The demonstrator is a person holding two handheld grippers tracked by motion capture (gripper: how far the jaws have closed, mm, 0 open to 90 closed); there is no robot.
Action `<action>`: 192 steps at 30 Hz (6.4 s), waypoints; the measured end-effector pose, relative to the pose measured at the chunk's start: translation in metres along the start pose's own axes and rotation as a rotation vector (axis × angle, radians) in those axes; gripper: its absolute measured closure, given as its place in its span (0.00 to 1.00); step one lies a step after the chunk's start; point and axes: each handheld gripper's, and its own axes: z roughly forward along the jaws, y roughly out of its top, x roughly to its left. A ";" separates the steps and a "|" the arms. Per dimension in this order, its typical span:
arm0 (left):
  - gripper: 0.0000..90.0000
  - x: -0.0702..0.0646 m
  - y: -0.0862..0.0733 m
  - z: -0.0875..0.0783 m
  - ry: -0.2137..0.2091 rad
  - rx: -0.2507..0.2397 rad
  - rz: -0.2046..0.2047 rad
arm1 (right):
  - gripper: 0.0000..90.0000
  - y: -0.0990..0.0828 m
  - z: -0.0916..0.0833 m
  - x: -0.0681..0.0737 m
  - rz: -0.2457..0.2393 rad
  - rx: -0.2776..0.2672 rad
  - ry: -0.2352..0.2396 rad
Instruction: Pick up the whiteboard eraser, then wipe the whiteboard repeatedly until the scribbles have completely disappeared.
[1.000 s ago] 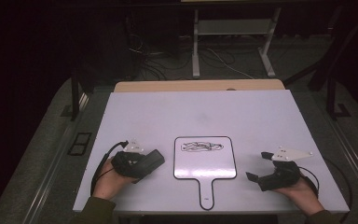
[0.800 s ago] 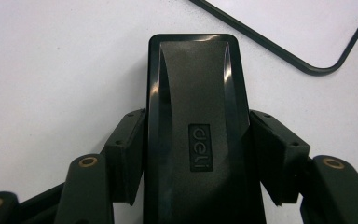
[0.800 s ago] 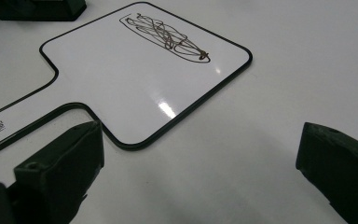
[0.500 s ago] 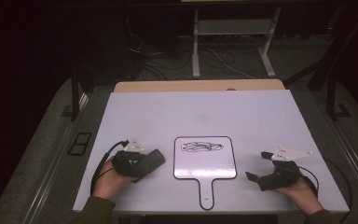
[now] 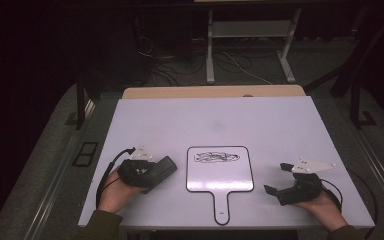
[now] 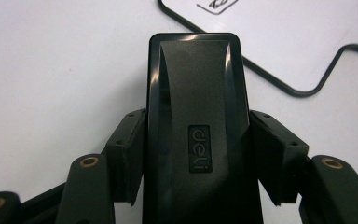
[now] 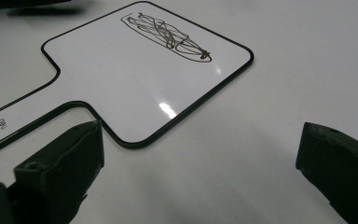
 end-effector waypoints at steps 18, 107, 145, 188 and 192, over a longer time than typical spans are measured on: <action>0.44 -0.006 0.034 -0.002 -0.043 -0.055 0.047 | 0.00 0.001 0.001 0.000 0.008 -0.005 0.003; 0.44 -0.013 0.137 0.118 -0.100 0.274 0.199 | 0.00 0.001 0.001 -0.001 0.009 -0.012 0.018; 0.43 -0.039 0.168 0.148 -0.160 0.265 0.240 | 0.00 0.000 -0.001 -0.002 0.012 -0.013 0.023; 0.43 -0.009 0.142 0.123 -0.107 0.269 0.201 | 0.00 -0.001 0.000 -0.002 0.010 -0.005 0.014; 0.43 0.000 0.141 0.121 -0.078 0.271 0.181 | 0.00 -0.001 -0.001 -0.003 0.009 -0.006 0.015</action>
